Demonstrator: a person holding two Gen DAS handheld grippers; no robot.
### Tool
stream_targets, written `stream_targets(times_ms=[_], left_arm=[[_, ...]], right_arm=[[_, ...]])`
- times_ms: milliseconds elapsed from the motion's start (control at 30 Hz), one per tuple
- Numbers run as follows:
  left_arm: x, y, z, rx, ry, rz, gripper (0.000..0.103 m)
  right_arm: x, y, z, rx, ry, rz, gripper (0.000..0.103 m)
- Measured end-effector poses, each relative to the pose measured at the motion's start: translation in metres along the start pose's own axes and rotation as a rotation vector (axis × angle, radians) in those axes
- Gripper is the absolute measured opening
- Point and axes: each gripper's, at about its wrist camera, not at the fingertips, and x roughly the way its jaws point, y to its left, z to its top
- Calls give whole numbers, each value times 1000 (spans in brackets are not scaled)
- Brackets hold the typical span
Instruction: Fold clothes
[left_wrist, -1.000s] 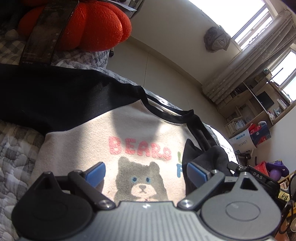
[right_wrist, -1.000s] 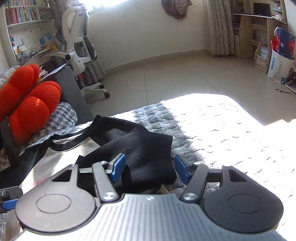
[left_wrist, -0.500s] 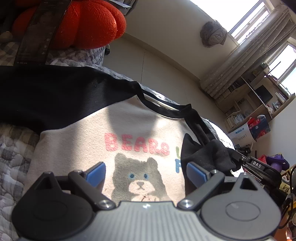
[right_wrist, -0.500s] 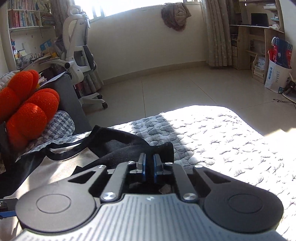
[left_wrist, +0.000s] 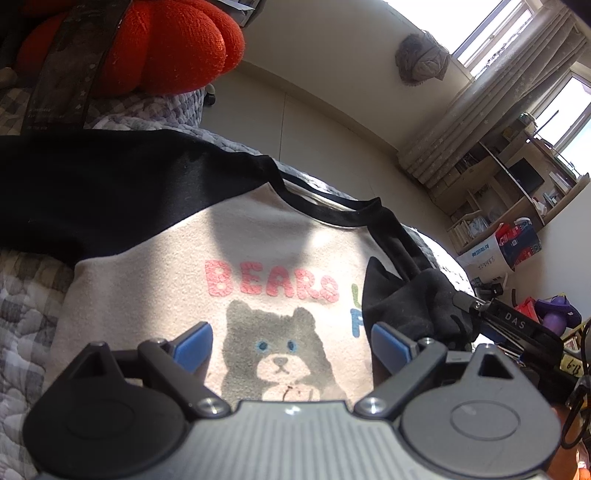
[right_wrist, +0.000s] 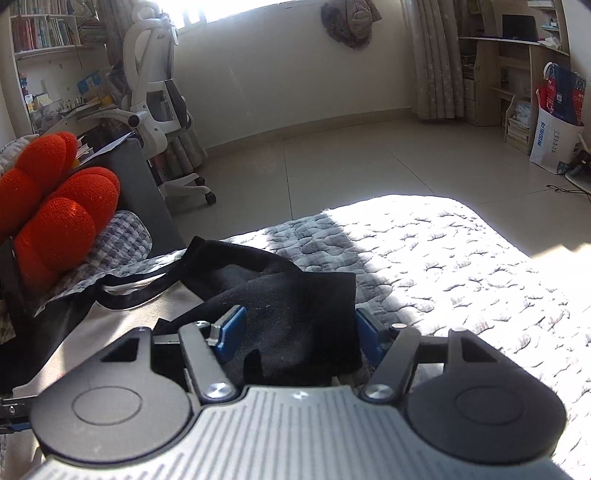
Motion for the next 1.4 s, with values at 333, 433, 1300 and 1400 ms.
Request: stream_targets(times_ms=[333, 433, 1300, 1400], left_arm=[[0, -1, -1, 8, 3, 10, 93], [0, 0, -1, 8, 4, 8, 93], [-48, 64, 7, -253, -58, -187, 93], [-56, 80, 6, -358, -97, -234, 93]], right_arm=[[0, 4, -2, -9, -32, 6, 11], [-10, 11, 1, -43, -83, 9, 8], [-57, 121, -18, -141, -53, 579, 8], [-55, 143, -29, -189, -27, 619, 8]])
